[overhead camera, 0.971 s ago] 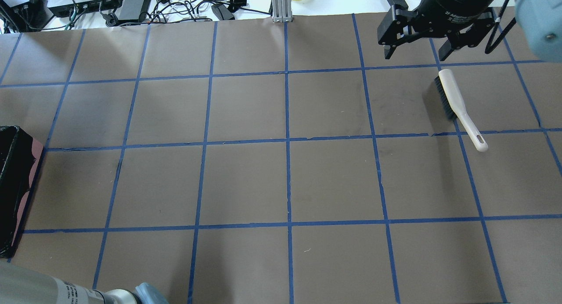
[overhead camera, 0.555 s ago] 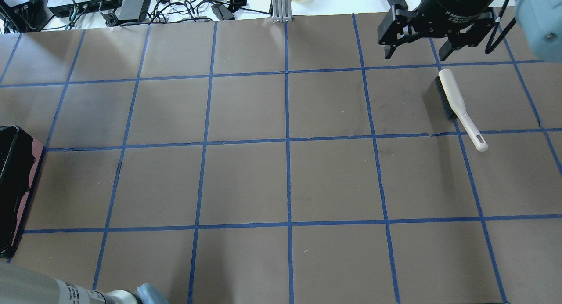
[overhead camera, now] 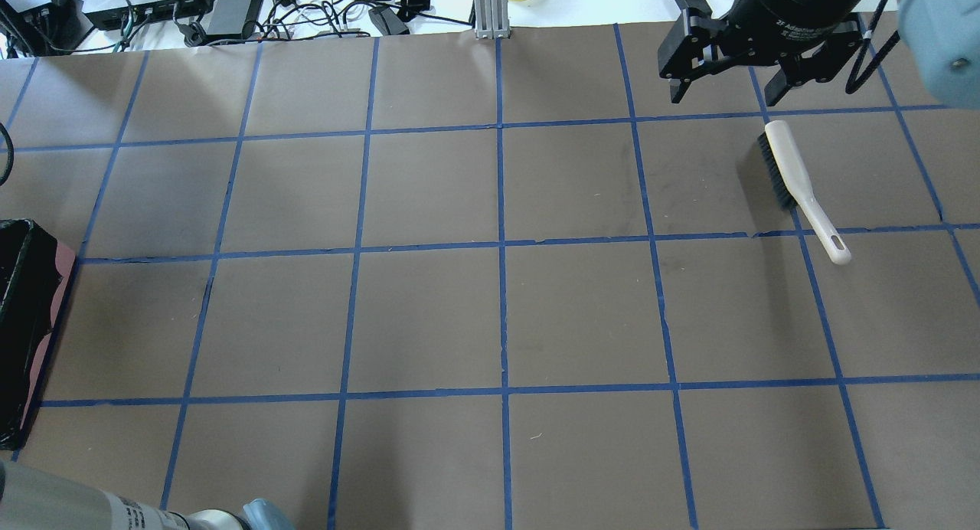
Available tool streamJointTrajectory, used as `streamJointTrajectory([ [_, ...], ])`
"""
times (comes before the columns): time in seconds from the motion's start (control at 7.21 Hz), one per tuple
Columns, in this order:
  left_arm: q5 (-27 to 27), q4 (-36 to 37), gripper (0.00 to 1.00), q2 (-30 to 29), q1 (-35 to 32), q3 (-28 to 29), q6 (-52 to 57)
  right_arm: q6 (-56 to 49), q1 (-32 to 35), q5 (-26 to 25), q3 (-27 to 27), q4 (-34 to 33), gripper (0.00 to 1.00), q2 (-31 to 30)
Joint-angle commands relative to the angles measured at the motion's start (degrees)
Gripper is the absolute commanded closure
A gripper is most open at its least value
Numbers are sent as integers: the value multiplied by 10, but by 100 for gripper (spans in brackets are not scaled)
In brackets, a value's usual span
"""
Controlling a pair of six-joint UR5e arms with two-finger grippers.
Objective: Sweep and dump trash into bin
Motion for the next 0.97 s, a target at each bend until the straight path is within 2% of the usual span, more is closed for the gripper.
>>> streamJointTrajectory([
  [0.0, -2, 13, 100, 1, -1, -5, 16, 1, 0, 0, 0, 0, 0, 0],
  [0.14, -2, 20, 100, 1, -1, -3, 17, 1, 0, 0, 0, 0, 0, 0],
  [0.28, -4, 58, 100, -4, -1, -14, 0, 1, 0, 0, 0, 0, 0, 0],
  [0.42, 3, 69, 100, -3, -1, -39, -14, 0, 0, 0, 0, 0, 0, 0],
  [0.55, 4, 71, 100, 0, -1, -57, -19, 1, 0, 0, 0, 0, 0, 0],
  [0.83, 4, 72, 100, 3, -1, -55, -14, 0, 0, 0, 0, 0, 0, 0],
])
